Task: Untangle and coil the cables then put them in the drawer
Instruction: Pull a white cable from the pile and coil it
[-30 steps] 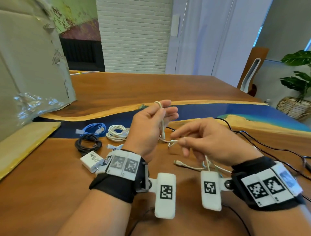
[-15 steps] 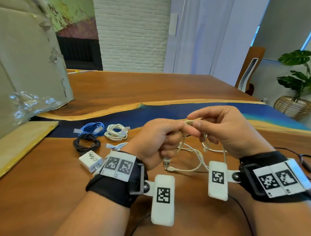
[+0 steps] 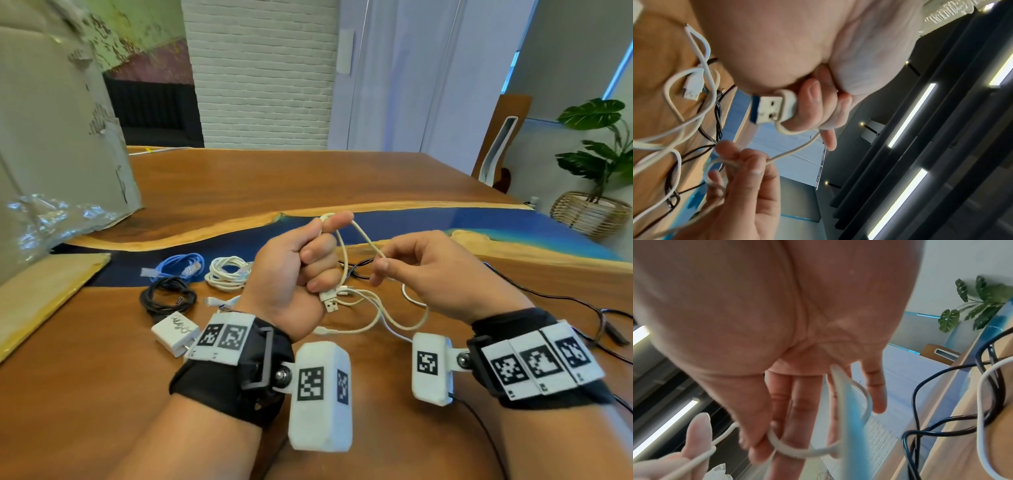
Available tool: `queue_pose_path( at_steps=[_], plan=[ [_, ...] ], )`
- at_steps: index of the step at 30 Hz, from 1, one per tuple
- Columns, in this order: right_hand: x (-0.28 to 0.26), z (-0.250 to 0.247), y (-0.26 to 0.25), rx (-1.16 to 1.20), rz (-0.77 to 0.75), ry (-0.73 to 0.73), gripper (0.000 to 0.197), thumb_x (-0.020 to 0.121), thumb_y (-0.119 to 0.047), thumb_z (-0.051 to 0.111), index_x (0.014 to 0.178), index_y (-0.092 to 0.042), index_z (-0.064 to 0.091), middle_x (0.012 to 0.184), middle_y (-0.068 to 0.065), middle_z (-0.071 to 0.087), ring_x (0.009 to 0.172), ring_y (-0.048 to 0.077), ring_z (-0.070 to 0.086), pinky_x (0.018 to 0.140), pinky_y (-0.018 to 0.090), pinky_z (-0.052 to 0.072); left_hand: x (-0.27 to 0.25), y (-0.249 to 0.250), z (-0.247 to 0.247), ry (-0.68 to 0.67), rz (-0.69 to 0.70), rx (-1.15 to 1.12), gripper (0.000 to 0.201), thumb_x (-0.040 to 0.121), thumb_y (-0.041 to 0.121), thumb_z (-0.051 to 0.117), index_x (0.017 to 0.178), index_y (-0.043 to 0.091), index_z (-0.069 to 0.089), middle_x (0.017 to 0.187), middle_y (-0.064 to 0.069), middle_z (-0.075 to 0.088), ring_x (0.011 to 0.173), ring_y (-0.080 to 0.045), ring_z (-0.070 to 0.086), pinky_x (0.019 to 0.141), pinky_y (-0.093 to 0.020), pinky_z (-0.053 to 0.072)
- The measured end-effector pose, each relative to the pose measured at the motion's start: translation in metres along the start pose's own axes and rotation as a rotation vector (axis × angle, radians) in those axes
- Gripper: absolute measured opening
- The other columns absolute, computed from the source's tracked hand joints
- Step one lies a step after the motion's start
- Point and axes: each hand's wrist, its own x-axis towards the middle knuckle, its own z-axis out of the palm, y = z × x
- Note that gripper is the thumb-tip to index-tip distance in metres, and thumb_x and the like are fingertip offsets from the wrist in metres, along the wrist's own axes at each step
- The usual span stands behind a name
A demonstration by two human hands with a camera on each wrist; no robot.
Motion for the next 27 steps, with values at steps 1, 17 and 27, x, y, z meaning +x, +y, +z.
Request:
queue_pose_path(
  at_steps=[1,17,27],
  plan=[
    [0.001,0.002,-0.001,0.007,-0.005,0.0,0.025,0.103,-0.027,0.059,0.087,-0.023,0.076,0.081,-0.009,0.077,0.077,0.0,0.066,0.078,0.026,0.044,0.0,0.001,0.0,-0.004,0.017,-0.054,0.033,0.106,0.021,0.039,0.112,0.003,0.066,0.054,0.009,0.027,0.039,-0.006,0.021,0.038,-0.017,0.021],
    [0.006,0.0,0.013,-0.208,0.122,0.123,0.022,0.101,-0.04,0.059,0.094,-0.035,0.08,0.07,0.004,0.07,0.051,0.006,0.047,0.055,0.026,0.041,0.006,-0.001,-0.001,0.049,0.126,-0.28,0.033,0.109,0.021,0.036,0.118,0.004,0.064,0.058,0.008,0.03,0.041,-0.008,0.023,0.042,-0.018,0.032],
    [-0.001,0.02,-0.008,-0.112,0.013,-0.262,0.017,0.1,-0.032,0.064,0.107,-0.038,0.079,0.073,0.0,0.073,0.072,0.016,0.068,0.082,0.038,0.058,0.01,0.0,-0.003,0.18,0.313,-0.276,0.033,0.11,0.016,0.042,0.135,0.002,0.058,0.073,0.002,0.064,0.054,-0.007,0.057,0.091,-0.034,0.058]
  ],
)
